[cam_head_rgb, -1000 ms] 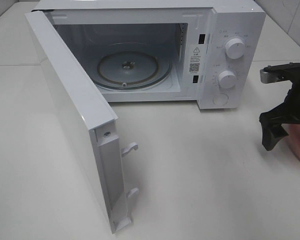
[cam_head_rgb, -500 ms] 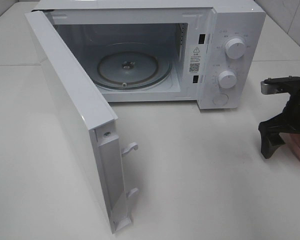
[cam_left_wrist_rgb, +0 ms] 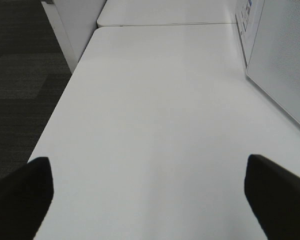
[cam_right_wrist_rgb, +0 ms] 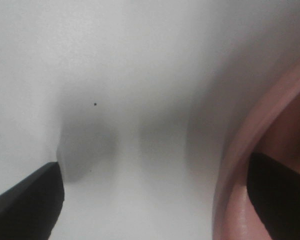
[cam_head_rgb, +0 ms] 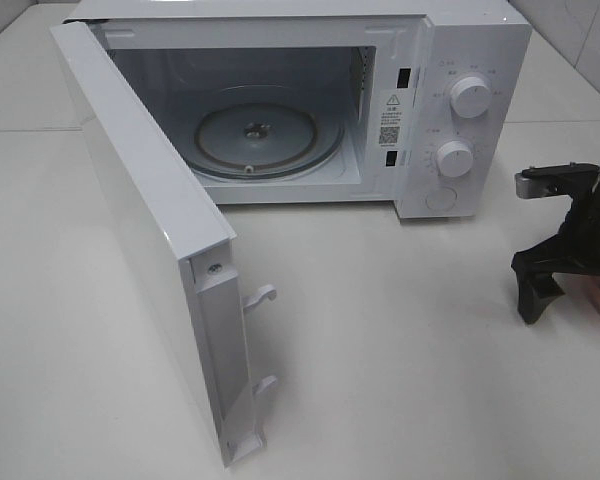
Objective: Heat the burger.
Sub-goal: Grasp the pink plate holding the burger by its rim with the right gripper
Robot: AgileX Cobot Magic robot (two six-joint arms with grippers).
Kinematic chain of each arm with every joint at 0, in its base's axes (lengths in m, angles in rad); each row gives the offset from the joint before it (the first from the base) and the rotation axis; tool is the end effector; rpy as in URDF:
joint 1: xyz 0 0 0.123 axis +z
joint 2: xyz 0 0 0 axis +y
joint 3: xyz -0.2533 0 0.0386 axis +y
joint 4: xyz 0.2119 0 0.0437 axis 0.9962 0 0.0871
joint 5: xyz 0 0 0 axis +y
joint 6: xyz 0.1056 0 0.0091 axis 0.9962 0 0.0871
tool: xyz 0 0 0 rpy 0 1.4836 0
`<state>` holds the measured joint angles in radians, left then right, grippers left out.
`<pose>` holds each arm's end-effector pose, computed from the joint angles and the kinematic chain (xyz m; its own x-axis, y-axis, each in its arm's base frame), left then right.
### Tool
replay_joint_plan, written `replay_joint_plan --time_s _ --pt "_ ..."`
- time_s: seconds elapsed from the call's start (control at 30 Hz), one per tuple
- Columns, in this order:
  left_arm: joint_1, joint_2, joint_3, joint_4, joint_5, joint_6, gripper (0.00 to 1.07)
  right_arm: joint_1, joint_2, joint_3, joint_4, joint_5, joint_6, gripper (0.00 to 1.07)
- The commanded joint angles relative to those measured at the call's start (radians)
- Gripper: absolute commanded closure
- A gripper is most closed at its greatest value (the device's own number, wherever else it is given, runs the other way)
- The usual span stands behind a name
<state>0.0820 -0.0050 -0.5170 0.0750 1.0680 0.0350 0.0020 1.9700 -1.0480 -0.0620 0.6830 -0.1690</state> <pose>0.0026 0.0072 0.2570 -0.4492 0.0343 -0.8928 -0.1088 0.9897 0.0927 0.3025 -0.0035 0.0932 -0.9751 -0.2172 -0.0442 -0.2150 0.9753 -0.0497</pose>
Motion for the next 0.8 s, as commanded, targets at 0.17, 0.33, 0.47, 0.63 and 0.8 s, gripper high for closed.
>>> replay_joint_plan --time_s 0.17,0.33,0.47,0.63,0.8 --pt "-0.006 -0.006 0.002 0.0 -0.005 -0.004 0.09 -0.008 0.029 0.006 0.083 -0.009 -0.081 0.24" --pt "-0.006 -0.006 0.002 0.0 -0.005 -0.004 0.09 -0.008 0.029 0.006 0.098 -0.009 -0.102 0.56" --pt "-0.006 -0.006 0.002 0.0 -0.005 -0.004 0.09 -0.008 0.029 0.006 0.095 -0.007 -0.102 0.91" --pt "-0.006 -0.006 0.002 0.0 -0.005 -0.004 0.09 -0.008 0.029 0.006 0.091 -0.006 -0.102 1.07" --pt "-0.006 -0.006 0.002 0.0 -0.005 -0.004 0.09 -0.008 0.028 0.006 0.091 -0.005 -0.101 1.07"
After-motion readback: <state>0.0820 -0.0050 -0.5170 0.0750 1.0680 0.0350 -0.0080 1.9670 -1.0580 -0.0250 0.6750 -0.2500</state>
